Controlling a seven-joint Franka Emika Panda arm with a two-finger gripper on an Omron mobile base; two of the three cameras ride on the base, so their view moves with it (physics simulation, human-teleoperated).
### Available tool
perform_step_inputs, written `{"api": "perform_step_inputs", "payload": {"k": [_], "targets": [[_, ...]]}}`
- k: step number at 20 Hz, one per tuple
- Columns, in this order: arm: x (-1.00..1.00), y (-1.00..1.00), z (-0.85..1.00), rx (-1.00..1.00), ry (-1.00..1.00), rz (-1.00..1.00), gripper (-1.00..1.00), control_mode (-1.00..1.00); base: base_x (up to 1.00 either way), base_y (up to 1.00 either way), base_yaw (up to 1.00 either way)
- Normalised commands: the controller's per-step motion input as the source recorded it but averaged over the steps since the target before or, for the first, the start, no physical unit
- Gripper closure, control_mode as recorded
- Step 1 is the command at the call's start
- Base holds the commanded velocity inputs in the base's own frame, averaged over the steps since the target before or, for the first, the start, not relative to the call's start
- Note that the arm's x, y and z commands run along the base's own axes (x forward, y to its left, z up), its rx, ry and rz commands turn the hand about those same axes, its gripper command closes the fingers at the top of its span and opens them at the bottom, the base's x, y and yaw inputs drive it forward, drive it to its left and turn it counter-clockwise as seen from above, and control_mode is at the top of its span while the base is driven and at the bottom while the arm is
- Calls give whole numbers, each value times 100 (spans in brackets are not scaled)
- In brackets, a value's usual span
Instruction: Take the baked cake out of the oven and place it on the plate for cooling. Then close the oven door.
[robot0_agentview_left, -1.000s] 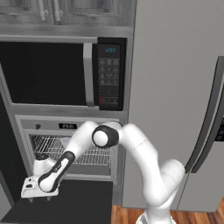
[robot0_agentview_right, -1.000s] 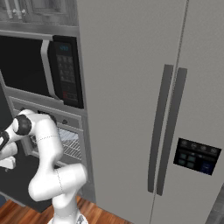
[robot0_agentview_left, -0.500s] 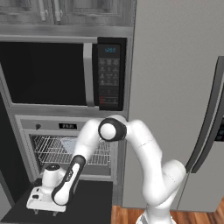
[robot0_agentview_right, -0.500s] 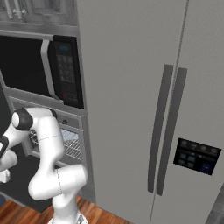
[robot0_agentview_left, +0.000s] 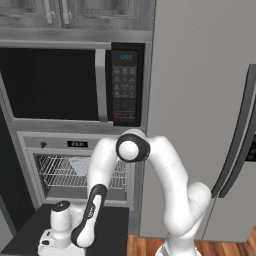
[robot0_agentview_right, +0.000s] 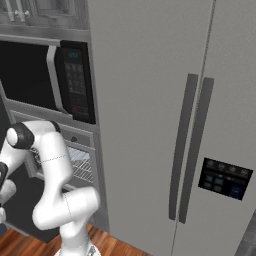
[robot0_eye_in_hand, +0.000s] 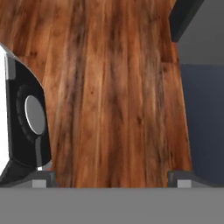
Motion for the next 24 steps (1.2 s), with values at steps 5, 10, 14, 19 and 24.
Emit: {"api": "perform_step_inputs", "payload": {"k": [5,10,14,19,24], "targets": [[-34,-30,-30,-23,-7,-2,-100,-100,0,0,0],[-23,-22,-31,-14,-3,0,-100,-100,0,0,0],[-23,-19,-32,-4,-10,0,-100,-100,0,0,0],[0,-28,-29,-7,-13,0,-100,-100,0,0,0],[7,0,-37,-4,-20,0,-100,-100,0,0,0]]}}
